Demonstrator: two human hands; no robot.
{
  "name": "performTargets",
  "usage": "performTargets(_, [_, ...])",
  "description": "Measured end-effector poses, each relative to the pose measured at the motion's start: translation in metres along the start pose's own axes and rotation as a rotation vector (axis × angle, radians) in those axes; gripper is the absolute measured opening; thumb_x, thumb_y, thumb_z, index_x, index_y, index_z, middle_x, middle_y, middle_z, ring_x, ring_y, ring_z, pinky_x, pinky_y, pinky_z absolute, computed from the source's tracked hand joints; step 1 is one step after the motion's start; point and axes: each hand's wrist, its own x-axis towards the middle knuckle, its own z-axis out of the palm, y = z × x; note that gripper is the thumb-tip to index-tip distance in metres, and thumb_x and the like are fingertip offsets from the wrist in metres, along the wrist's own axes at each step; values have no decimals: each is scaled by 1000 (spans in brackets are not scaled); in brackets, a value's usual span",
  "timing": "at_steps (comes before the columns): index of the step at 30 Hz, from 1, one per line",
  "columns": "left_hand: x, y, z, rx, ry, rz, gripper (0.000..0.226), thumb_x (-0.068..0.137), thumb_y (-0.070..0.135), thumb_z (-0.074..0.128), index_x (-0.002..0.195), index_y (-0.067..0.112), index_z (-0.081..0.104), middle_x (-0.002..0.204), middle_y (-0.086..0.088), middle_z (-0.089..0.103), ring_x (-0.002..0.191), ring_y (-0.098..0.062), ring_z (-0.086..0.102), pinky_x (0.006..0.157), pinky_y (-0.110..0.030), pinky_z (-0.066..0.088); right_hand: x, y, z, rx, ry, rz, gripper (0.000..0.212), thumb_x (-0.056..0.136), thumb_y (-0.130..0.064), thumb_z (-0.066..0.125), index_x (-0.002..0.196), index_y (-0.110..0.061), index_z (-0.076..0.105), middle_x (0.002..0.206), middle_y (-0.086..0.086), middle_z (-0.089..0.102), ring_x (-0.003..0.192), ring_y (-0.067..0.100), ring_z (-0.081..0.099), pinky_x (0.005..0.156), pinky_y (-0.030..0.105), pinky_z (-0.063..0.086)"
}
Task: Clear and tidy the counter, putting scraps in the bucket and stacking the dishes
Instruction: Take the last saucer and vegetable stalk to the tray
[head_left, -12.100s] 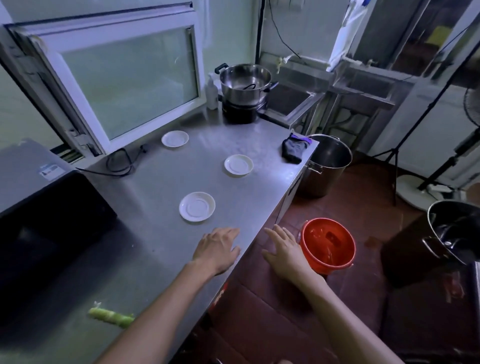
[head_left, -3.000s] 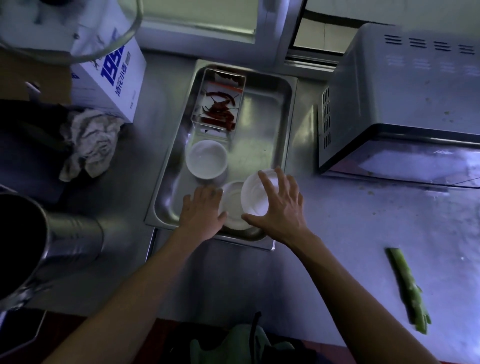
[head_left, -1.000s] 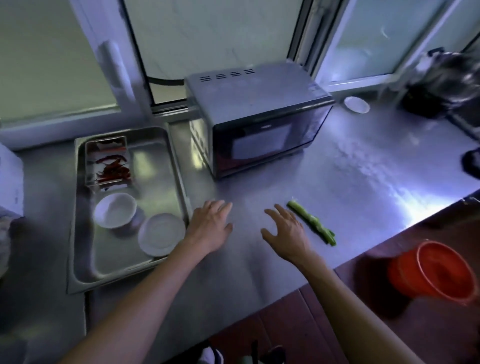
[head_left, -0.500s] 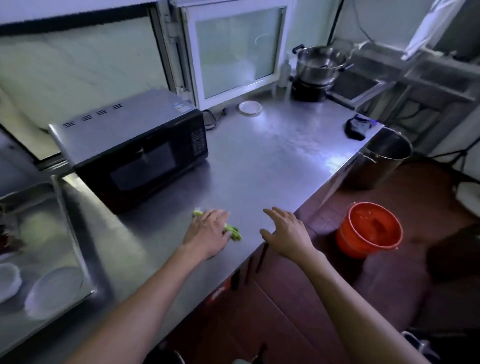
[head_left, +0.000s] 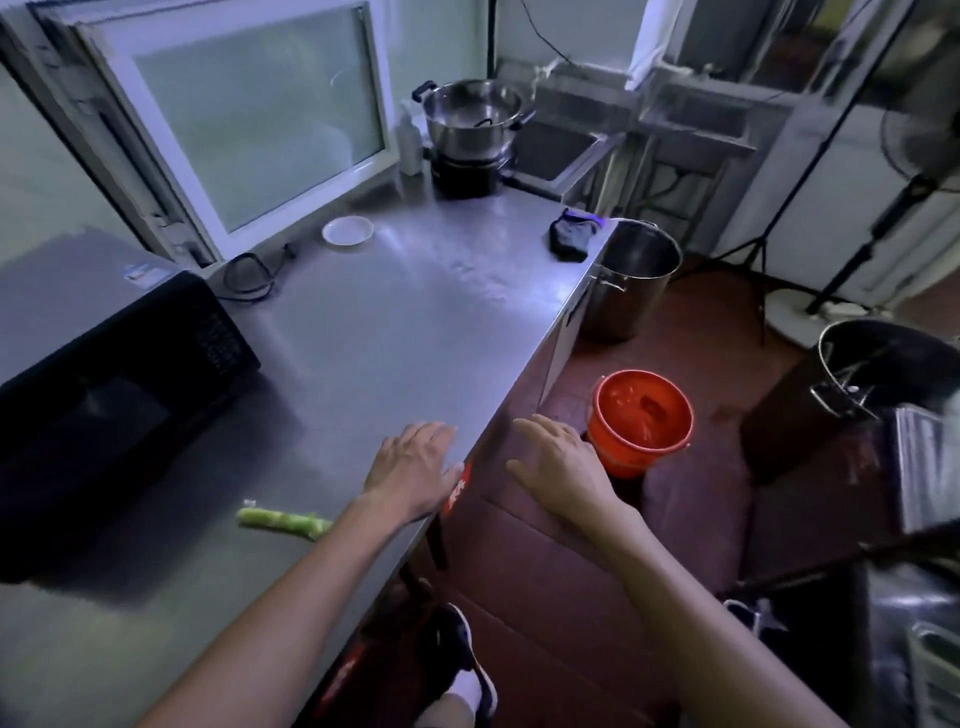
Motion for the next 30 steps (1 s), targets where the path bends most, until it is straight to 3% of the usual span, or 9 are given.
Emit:
performTargets(9, [120,0,-3,-55,-13,67,56,96,46,46,147,24,36,151,2,41,139,-20,35,105,-42,38,90,30,-30,-54,-12,52,51,91,-36,59,140,-28,48,145,-3,49,136,25,42,102,45,43])
performTargets(14, [173,-5,-14,-82,-5,103,59,96,46,48,149,24,35,151,2,41,139,-20,36,107,-41,37,135,38,-46,-47,2,82,57,92,-36,58,146,-27,43,148,-1,47,138,27,40,107,44,38])
performTargets(30, [328,21,-12,-65,-61,-44,60,97,48,44,151,27,32,155,3,36,143,-18,30,110,-41,32,305,127,-73,61,-60,45,62,90,-41,61,148,-29,42,151,-5,44,140,25,38,108,47,39])
